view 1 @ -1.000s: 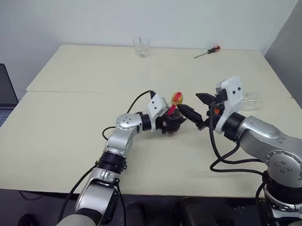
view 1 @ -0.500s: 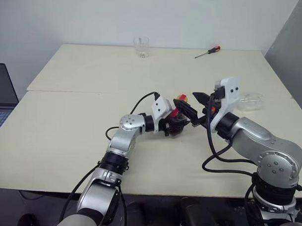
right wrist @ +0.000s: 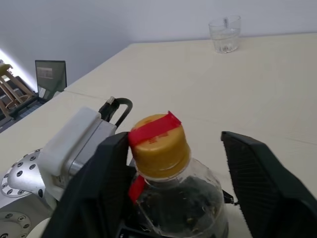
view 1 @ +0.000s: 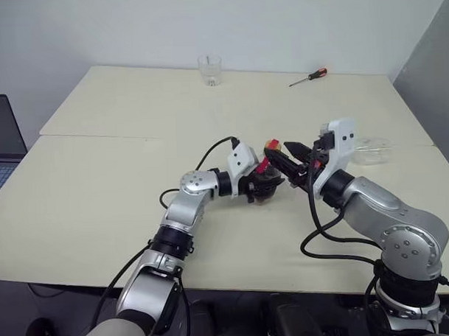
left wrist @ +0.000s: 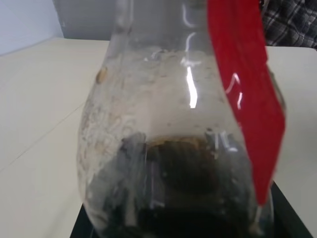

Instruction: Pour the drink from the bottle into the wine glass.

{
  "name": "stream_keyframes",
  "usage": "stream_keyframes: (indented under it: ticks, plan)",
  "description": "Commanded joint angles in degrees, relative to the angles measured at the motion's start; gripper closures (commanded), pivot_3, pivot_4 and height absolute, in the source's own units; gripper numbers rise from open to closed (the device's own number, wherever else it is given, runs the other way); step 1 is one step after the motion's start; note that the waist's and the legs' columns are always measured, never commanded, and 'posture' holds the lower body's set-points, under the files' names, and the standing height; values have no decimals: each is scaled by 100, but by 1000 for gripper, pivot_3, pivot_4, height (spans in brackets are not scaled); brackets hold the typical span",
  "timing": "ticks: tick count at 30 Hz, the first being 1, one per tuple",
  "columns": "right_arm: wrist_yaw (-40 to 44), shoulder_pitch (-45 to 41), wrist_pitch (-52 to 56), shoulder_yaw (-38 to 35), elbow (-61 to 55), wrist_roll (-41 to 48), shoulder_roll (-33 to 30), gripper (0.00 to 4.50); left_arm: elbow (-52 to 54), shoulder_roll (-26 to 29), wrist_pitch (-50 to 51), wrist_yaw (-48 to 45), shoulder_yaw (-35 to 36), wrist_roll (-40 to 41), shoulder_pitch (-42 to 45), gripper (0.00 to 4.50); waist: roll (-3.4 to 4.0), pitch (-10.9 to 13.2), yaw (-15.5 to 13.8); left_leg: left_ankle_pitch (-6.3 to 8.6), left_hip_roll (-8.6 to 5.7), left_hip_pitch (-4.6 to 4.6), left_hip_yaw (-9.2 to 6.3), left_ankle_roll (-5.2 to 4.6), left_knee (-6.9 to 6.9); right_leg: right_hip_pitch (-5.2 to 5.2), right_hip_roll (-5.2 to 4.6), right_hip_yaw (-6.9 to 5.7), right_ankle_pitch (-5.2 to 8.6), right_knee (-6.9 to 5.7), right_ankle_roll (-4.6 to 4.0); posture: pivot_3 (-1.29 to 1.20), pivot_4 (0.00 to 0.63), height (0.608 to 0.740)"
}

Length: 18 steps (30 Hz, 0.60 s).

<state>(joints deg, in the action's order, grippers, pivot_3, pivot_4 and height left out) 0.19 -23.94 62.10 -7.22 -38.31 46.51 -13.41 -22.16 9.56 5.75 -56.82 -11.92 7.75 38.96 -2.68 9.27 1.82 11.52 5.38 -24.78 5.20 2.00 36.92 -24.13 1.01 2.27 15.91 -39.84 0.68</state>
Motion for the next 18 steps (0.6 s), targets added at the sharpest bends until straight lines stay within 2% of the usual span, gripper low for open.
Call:
stream_keyframes:
  ticks: [1,4,8,11,14,18]
  plan:
    - [22,-135,-106,-136,-76,-2,-150,2400,216,-41,-86,49,66,120,141,2841,0,0,0,0,0,0,0,0,0,0,0,-1,0,0,0,0,150,740]
    - [64,-198,-106,-133,-43,12,-210,2400,209,-55,-68,50,61,127,167,2852,0,0,0,0,-1,0,-1,0,0,0,0,0,0,2,0,0,150,740]
    - [124,-263,-153,-142,-20,13,-283,3236,177,-81,-88,82,76,134,205,2903,1,0,0,0,-1,-1,-5,0,-2,1,0,-3,1,2,0,0,150,740]
    - [399,-370,-221,-100,97,-19,-501,3262,228,-68,-29,33,49,168,197,2947,1,1,0,0,-1,-1,-5,0,-2,0,0,-3,1,3,0,0,150,740]
    - [1180,-518,-335,35,325,54,-940,3262,327,-14,168,-130,29,268,188,2948,1,1,0,0,-3,-1,-5,0,-2,2,-1,-2,1,6,0,0,150,740]
    - [3077,-764,-934,359,1126,-42,-1749,3262,444,91,310,-271,32,344,150,2986,4,4,0,1,-5,-2,-7,-1,-4,2,0,-4,1,12,0,0,150,740]
